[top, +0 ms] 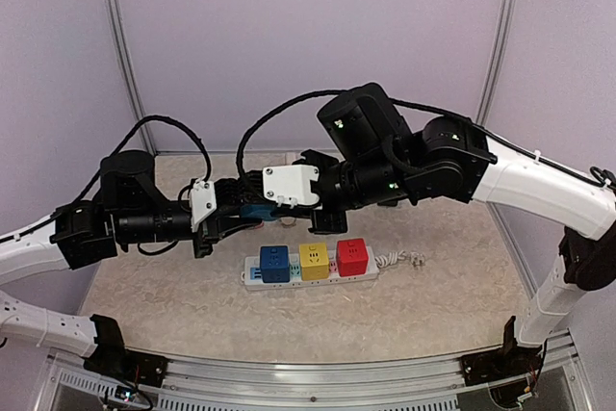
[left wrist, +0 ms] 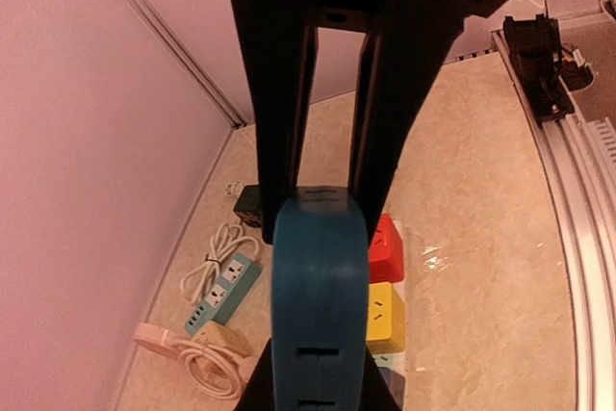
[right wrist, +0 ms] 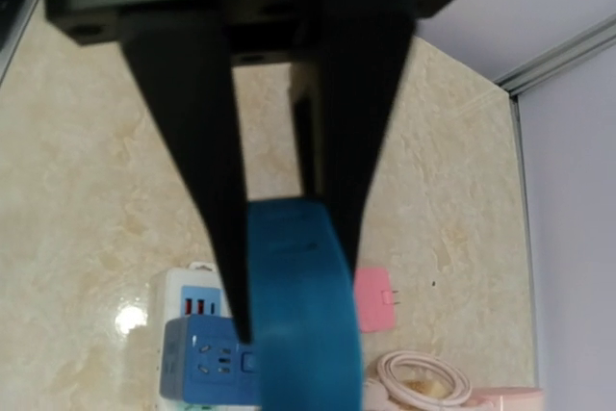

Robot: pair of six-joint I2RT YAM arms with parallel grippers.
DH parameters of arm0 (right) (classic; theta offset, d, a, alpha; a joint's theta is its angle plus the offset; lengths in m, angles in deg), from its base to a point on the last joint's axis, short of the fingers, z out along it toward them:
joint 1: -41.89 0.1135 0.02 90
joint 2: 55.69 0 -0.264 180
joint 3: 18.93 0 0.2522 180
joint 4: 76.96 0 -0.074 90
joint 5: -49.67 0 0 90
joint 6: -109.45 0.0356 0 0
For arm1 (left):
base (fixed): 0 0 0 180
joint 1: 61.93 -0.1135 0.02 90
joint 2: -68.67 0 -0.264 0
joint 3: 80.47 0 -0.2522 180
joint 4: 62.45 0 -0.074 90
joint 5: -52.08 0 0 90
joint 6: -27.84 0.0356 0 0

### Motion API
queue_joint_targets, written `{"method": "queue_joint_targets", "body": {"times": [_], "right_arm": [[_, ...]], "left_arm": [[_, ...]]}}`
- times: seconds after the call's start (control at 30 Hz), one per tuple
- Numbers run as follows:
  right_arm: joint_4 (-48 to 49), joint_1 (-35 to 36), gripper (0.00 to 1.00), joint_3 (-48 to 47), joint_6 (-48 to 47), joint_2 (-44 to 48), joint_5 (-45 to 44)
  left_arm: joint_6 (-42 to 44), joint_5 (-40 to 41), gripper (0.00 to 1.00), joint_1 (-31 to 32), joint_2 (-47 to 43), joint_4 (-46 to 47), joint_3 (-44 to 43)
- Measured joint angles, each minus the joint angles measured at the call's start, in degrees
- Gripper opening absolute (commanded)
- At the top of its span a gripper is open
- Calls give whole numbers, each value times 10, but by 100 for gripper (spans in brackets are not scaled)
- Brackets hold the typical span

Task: Insert the plug
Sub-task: Adjust the plug.

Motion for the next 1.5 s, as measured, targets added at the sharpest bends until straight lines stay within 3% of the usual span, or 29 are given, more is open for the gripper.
{"method": "queue_joint_targets", "body": {"times": [0.03,0.07,0.13,0.2,0.33,0.53,0.77,1.0,1.07,1.17,1.27,1.3,1.37,1.4,1.5], "right_arm": [[-1,0,0,0,-2,0,0],[-1,0,13,0,-2,0,-2],[7,0,54,7,0,3,-3],[32,0,78,27,13,12,-3],[101,-23,88,106,72,59,63],[297,-110,82,203,231,125,232],[414,-117,69,207,333,108,336],[434,-116,46,182,367,65,381],[436,-116,32,176,370,57,384],[441,-117,1,175,369,51,390],[433,-119,0,162,329,48,430],[427,-117,0,154,321,47,435],[416,-115,0,145,309,45,434],[410,-115,0,145,309,45,426],[384,-118,0,153,304,45,376]], "left_arm": [[-3,0,0,1,0,-1,0],[-5,1,0,2,0,-1,0],[-6,2,0,2,0,1,0],[-12,6,0,2,-2,15,4],[-30,9,0,1,-13,69,12],[-63,-5,0,0,-24,143,28],[-111,-21,0,0,-21,186,31],[-140,-23,0,0,-20,214,34],[-142,-24,0,0,-19,217,36],[-149,-31,0,0,-18,220,40],[-190,-68,1,0,-24,224,42],[-193,-74,16,2,-27,228,42],[-196,-76,61,2,-29,232,42],[-192,-68,74,2,-30,235,44],[-183,-28,80,-4,-29,243,66]]}}
